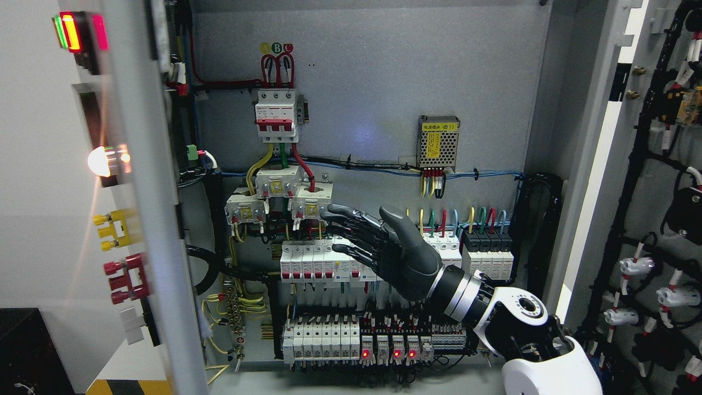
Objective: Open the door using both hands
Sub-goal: 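Push the lit panel's inner edge outward with the right hand, swinging it open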
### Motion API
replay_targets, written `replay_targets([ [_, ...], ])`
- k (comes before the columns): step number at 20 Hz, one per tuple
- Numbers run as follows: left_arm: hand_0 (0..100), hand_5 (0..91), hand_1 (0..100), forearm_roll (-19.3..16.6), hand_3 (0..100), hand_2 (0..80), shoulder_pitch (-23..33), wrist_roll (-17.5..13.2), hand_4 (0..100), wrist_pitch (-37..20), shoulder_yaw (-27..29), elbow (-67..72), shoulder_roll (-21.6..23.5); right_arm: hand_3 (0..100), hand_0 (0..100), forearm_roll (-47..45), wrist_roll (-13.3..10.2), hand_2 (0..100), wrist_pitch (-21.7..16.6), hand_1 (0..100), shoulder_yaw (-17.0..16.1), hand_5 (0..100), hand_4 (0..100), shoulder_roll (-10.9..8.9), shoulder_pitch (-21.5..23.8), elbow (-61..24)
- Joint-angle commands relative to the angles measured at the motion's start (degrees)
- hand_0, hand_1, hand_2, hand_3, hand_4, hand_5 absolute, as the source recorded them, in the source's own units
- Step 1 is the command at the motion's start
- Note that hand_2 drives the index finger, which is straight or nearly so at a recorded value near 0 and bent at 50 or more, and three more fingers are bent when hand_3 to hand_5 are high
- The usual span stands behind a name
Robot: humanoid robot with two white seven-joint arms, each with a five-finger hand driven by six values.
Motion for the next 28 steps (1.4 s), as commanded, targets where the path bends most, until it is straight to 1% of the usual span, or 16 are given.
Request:
replay_targets([
  [1,0,0.0,0,0.62,0,0.0,0.00,0.00,0,0.05,-0.79,0.71,-0.01,0,19,-0.40,-0.04,0,0.02,0,6.49,0,0,-1.80,3.15,-7.39],
  [7,0,0.0,0,0.62,0,0.0,0.00,0.00,0,0.05,-0.79,0.71,0.07,0,19,-0.31,-0.13,0,-0.07,0,12.20,0,0,-1.89,6.50,-11.53],
  [9,0,0.0,0,0.62,0,0.0,0.00,0.00,0,0.05,-0.79,0.71,-0.01,0,19,-0.22,-0.13,0,-0.15,0,13.78,0,0,-2.41,7.55,-11.97],
  [12,0,0.0,0,0.62,0,0.0,0.00,0.00,0,0.05,-0.79,0.71,-0.01,0,19,-0.13,-0.21,0,-0.15,0,15.37,0,0,-2.50,8.52,-13.02],
  [17,0,0.0,0,0.62,0,0.0,0.00,0.00,0,0.05,-0.79,0.71,-0.01,0,19,0.22,-0.39,0,-0.15,0,17.83,0,0,-2.50,11.51,-14.34],
  [21,0,0.0,0,0.62,0,0.0,0.00,0.00,0,0.05,-0.71,0.71,0.07,0,19,0.22,-0.39,0,-0.16,0,20.46,0,0,-2.41,11.77,-15.57],
  [26,0,0.0,0,0.62,0,0.0,0.09,0.00,0,0.05,-0.70,0.71,0.16,0,19,0.22,-0.39,0,-0.15,0,23.28,0,0,-1.36,11.86,-15.31],
  [28,0,0.0,0,0.62,0,0.0,0.17,0.00,0,0.05,-0.70,0.71,0.16,0,19,0.31,-0.39,0,0.02,0,24.16,0,0,-0.40,11.86,-15.14],
])
